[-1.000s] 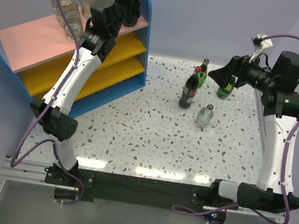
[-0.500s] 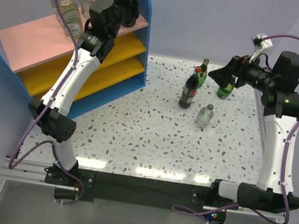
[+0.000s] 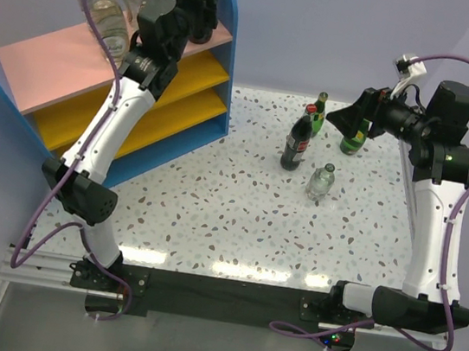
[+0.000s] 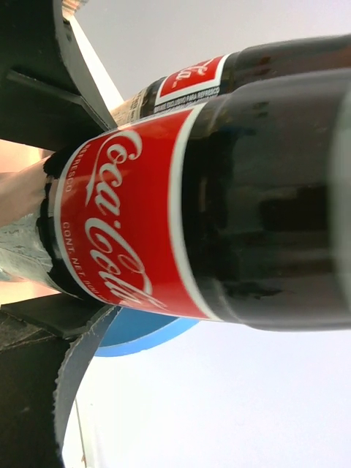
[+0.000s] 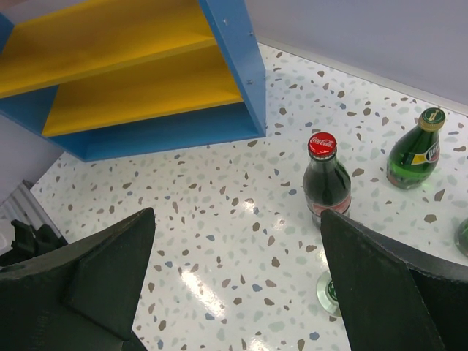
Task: Place and organize the beverage onto the shelf
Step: Place the drink on the shelf, then pick up the drink from the center of the board.
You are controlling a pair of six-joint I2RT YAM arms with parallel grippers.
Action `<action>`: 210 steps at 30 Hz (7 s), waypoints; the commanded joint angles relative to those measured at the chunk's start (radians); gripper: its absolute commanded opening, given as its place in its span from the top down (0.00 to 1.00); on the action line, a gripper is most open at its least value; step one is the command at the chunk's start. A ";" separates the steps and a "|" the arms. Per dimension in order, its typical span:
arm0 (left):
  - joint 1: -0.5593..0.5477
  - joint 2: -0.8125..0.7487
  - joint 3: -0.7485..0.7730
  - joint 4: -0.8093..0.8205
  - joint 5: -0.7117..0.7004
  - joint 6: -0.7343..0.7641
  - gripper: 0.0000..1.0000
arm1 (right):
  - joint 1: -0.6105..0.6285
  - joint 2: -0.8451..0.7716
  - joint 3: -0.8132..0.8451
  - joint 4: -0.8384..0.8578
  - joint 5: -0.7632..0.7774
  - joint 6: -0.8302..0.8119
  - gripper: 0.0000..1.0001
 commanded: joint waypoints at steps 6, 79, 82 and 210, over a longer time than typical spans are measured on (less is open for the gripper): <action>0.013 -0.100 0.026 0.183 -0.011 -0.001 0.22 | -0.006 -0.019 0.004 0.023 -0.028 0.012 0.02; 0.021 -0.024 0.057 0.009 0.020 -0.029 0.32 | -0.013 -0.016 0.004 0.023 -0.026 0.011 0.02; 0.024 -0.021 0.060 0.012 0.021 -0.032 0.31 | -0.013 -0.016 0.004 0.023 -0.026 0.009 0.02; 0.022 -1.282 -1.632 -0.020 0.538 -0.190 0.01 | 0.176 0.422 0.070 -0.054 0.299 -0.396 0.01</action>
